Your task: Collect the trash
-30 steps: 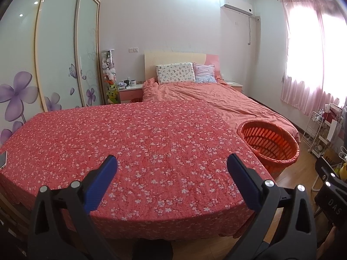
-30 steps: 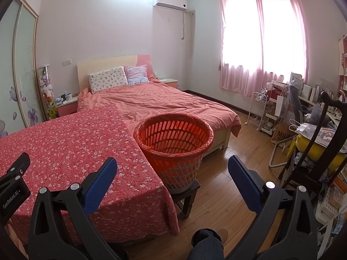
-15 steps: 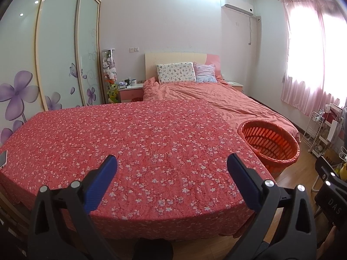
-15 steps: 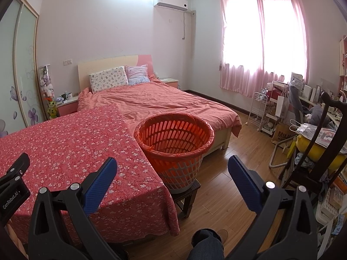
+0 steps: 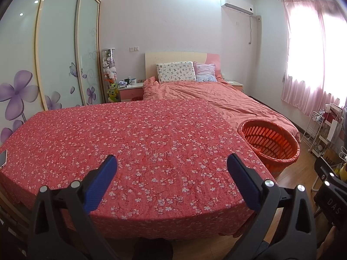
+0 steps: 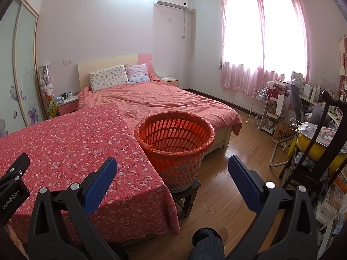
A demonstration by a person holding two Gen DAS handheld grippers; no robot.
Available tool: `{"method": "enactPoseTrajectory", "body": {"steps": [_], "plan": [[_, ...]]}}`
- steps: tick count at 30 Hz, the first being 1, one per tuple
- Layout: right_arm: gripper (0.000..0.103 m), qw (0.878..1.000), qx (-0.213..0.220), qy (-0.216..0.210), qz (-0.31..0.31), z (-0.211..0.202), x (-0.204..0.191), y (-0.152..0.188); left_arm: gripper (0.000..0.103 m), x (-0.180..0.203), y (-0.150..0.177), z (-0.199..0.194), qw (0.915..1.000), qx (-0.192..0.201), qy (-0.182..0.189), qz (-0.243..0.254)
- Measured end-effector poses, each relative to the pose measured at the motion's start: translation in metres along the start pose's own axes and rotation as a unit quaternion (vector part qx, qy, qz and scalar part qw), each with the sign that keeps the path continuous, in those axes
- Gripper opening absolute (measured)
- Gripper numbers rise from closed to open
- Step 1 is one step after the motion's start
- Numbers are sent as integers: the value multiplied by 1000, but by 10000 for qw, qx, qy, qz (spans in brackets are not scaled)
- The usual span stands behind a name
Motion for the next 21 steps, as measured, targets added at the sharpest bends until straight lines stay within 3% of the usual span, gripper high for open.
{"method": "enactPoseTrajectory", "body": {"steps": [21], "plan": [[101,10000,-12,5,3,1,1,2,99,1,2,2,10000,-19,-36,-6]]}}
Point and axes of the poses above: each gripper's, at about its wrist camera, not at the fingertips, and z roughly the way its jaws point, x to its right, y to its underside, the point moved 10 cm from there along z, roughly the way its jaws point, and after that the axes turned 14 degrees about z, right-handed, at the moved point
